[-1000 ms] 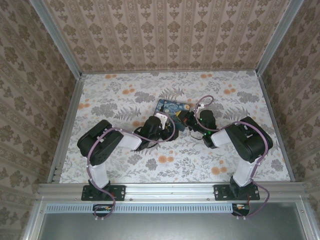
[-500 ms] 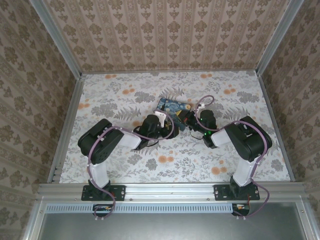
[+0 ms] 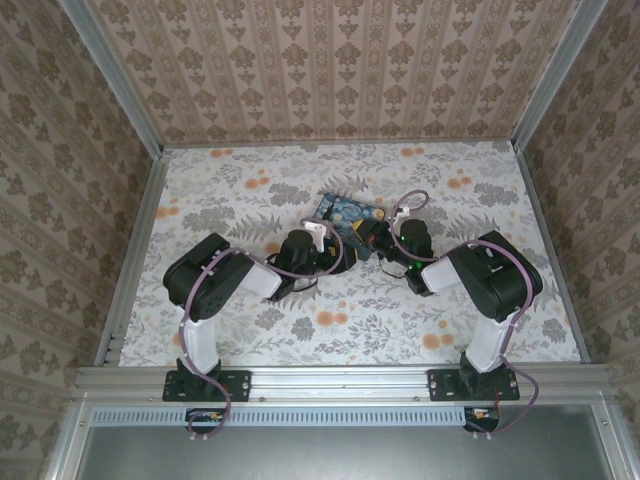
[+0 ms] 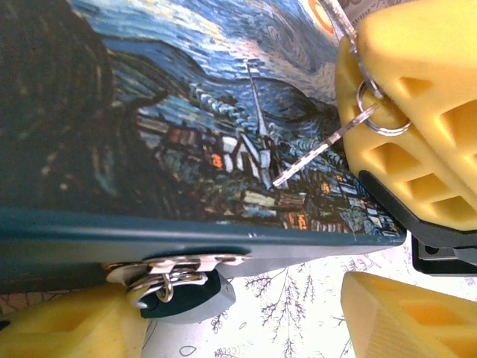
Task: Unlock the padlock with the key
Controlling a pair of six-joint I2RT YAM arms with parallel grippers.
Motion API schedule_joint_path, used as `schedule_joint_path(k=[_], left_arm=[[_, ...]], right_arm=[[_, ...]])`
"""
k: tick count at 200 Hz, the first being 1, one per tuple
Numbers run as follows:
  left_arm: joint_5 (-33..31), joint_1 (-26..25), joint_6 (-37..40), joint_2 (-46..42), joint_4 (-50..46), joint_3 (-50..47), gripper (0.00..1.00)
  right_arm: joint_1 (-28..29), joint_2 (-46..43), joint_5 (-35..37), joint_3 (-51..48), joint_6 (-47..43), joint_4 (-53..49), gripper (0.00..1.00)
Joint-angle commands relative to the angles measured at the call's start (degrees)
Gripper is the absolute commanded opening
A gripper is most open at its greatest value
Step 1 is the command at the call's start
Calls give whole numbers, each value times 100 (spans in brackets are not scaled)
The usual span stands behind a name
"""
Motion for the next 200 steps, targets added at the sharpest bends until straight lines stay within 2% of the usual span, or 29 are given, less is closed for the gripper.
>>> schedule_joint_path(k=[1,66,101,141,200], left_arm=[[192,7,-166,165,344,-3,69],[166,6,-718,-81,1103,-315,64],[116,13,-838,152,1192,-249,64],[-36,22,-1355,480,2043,-426,63],[-184,-70,-1523,195,2141,-555,60]], right_arm=[[-8,174,2,65,33,-11,0],[-4,277,16,43,88,121,0],[-7,294,26,22,105,156,0],[-6,300,24,-1,118,192,0],[-12,325,26,-6,127,224,0]])
